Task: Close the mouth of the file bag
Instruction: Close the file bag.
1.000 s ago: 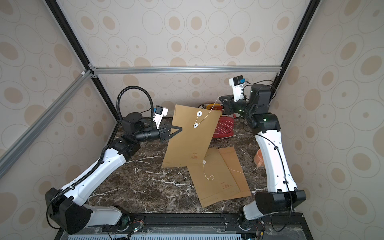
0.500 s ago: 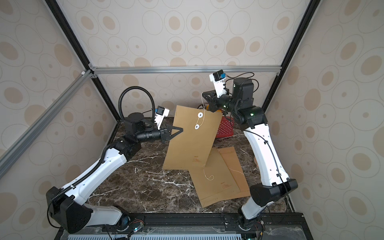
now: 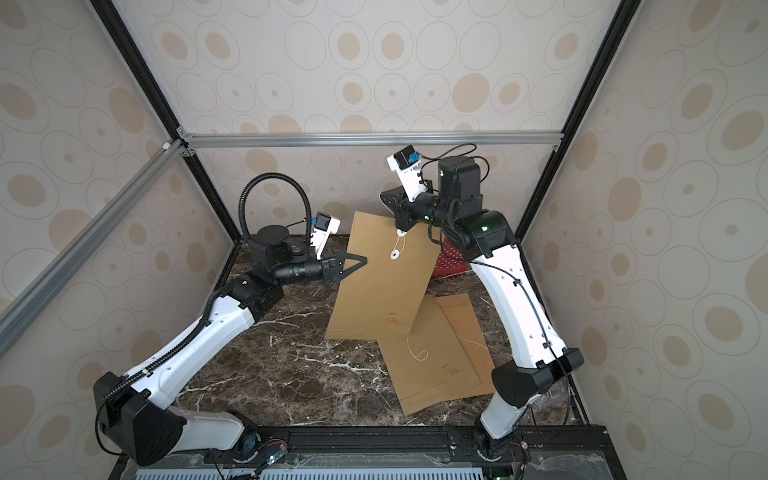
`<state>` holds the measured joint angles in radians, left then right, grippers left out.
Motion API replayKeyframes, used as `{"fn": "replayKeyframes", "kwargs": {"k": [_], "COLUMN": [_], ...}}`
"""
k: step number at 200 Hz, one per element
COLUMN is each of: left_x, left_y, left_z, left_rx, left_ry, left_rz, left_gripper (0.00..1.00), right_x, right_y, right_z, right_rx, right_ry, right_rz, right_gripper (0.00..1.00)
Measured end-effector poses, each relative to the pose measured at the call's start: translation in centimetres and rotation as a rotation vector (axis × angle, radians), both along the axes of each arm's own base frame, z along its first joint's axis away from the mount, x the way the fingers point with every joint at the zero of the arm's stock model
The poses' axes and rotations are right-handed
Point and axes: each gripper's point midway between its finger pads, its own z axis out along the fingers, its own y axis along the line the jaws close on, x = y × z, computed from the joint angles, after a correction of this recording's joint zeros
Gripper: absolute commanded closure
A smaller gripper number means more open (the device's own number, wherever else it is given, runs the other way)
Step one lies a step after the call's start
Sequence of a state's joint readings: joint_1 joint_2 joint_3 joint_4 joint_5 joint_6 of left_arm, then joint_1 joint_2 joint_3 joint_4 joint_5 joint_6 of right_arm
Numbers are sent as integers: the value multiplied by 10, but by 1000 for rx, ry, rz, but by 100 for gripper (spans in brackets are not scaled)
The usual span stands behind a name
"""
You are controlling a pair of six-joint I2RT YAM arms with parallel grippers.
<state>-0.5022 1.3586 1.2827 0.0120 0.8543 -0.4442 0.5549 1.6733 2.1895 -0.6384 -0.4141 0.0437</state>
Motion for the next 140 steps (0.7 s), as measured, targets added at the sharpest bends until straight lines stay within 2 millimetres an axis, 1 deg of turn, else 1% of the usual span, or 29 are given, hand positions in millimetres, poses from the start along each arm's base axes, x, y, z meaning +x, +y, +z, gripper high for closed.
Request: {"fn": "replayKeyframes", "kwargs": {"k": [27, 107, 140], "left_x": [0, 0, 0], "left_y": [0, -2, -2], "left_z": [0, -3, -4], "left_rx": [0, 2, 3], "left_ry": [0, 10, 10], "left_rz": [-1, -13, -14], "left_gripper": [100, 100, 100], "right_x": [-7, -20, -23], "right_y": [7, 37, 38], "right_z": [5, -3, 0], "right_rx": [-2, -38, -43], "right_ry": [-17, -13, -19], "right_rz": [20, 88, 90], "right_gripper": [100, 100, 100]}}
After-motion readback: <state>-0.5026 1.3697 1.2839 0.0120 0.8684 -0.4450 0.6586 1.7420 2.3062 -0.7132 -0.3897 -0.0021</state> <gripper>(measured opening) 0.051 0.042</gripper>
